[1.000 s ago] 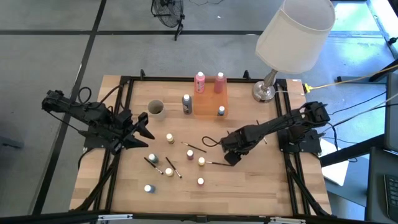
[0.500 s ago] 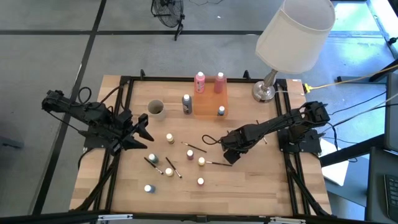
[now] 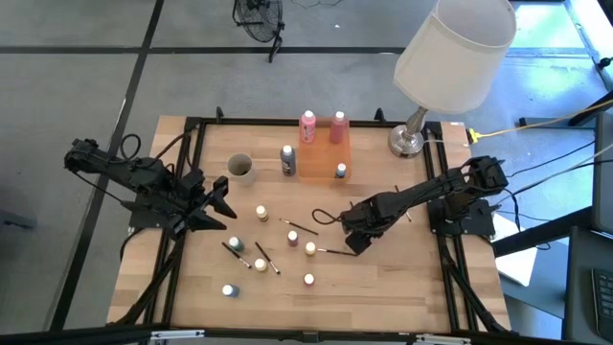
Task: Pick & Place Paint Supplies
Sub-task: Put the silver paint brush into the white cup
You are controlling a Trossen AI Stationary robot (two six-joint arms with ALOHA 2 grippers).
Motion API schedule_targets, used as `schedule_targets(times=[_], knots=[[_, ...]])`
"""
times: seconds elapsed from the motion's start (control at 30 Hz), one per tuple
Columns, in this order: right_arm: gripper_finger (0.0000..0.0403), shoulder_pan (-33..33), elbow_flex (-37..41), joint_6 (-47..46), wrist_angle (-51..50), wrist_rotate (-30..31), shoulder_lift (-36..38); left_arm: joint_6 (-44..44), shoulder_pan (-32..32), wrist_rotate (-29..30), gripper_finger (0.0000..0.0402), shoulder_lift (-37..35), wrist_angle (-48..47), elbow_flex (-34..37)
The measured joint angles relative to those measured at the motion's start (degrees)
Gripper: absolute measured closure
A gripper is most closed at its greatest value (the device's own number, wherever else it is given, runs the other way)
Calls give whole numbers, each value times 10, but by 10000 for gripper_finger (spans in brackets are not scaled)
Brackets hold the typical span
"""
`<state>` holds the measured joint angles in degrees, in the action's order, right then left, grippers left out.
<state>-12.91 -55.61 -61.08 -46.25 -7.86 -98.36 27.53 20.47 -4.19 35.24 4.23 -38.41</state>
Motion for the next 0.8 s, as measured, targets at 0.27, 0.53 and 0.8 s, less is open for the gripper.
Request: schedule_targets(times=[0.27, 0.53, 0.8], knots=[[166, 0, 0, 1, 0, 8, 0, 4, 0, 0, 235, 0, 1, 0], [166, 0, 0, 2, 3, 13, 0, 4, 0, -5, 235, 0, 1, 0], [166, 0, 1, 2, 5, 9, -3, 4, 0, -5, 235, 0, 1, 0]])
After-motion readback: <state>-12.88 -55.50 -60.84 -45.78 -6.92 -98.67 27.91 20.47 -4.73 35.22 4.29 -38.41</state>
